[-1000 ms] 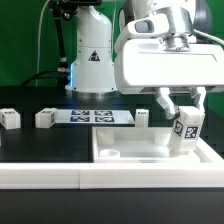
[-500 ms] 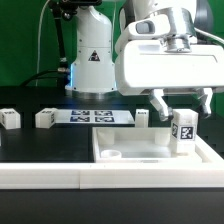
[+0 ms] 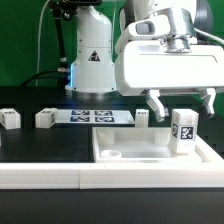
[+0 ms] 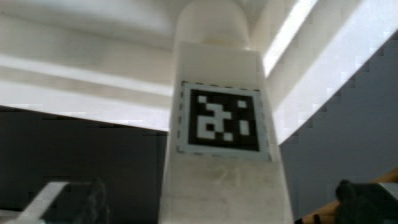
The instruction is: Assemble one leg
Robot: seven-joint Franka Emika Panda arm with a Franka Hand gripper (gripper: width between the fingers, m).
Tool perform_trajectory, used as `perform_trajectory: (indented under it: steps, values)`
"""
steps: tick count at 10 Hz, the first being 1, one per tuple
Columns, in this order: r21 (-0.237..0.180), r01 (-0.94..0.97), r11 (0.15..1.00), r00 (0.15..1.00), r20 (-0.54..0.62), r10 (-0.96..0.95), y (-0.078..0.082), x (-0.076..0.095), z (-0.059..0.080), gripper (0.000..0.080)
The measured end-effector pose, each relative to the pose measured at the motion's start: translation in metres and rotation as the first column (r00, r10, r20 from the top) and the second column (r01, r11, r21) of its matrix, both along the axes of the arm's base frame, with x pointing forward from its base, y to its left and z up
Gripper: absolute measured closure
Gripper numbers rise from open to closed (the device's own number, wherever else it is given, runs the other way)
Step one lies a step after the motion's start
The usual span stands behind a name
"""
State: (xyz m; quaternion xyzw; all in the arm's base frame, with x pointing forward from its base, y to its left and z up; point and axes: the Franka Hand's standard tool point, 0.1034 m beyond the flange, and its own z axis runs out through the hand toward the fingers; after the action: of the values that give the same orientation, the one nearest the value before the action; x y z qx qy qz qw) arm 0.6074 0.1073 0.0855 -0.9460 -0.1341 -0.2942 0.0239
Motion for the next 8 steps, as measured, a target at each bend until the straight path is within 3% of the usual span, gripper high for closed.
perform_trajectory:
  steps: [1,3,6,8]
  values:
    - [-0.001,0.000,1.000,1.000,-0.009,0.000,0.000,0.000,0.000,0.0151]
    - [-0.002,0.003,1.000,1.000,-0.010,-0.003,-0.002,0.004,0.018,0.0151]
    - [-0.003,-0.001,1.000,0.999,-0.034,0.001,-0.001,0.001,0.014,0.0151]
    - [-0.009,-0.006,1.000,0.983,-0.184,0.004,-0.002,0.005,0.008,0.0151]
